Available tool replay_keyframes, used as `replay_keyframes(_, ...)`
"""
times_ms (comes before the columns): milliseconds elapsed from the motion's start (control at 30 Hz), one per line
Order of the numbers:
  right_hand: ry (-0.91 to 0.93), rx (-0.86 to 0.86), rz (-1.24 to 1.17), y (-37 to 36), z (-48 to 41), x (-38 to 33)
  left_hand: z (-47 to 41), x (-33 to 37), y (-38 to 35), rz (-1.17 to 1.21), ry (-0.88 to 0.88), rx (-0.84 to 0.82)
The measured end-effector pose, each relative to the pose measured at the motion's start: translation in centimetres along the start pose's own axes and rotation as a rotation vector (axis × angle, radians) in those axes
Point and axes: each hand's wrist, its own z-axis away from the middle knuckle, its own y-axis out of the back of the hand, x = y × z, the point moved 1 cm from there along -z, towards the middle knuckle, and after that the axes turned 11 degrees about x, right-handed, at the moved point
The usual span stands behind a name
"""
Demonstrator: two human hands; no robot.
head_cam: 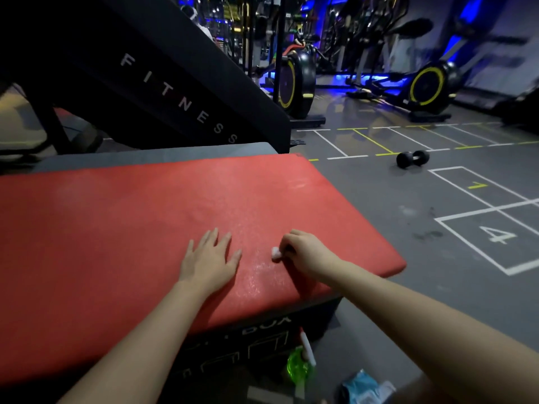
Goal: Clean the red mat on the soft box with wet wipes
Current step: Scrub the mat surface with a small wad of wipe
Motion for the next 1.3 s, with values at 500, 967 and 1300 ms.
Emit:
replay_keyframes(500,0.075,0.067,0.117,2.1,5.7,1.7,1.1,-0.3,-1.4,-0.014,0.010,0.054)
replay_keyframes(967,-0.051,0.087,-0.040,2.2,3.8,2.5,1.1,-0.7,-1.6,-0.009,0.000,0.052)
replay_keyframes(1300,-0.034,0.127,0.011,1.3,-1.5,4.3,0.4,-0.6,-0.6,-0.032,-0.023,0.030)
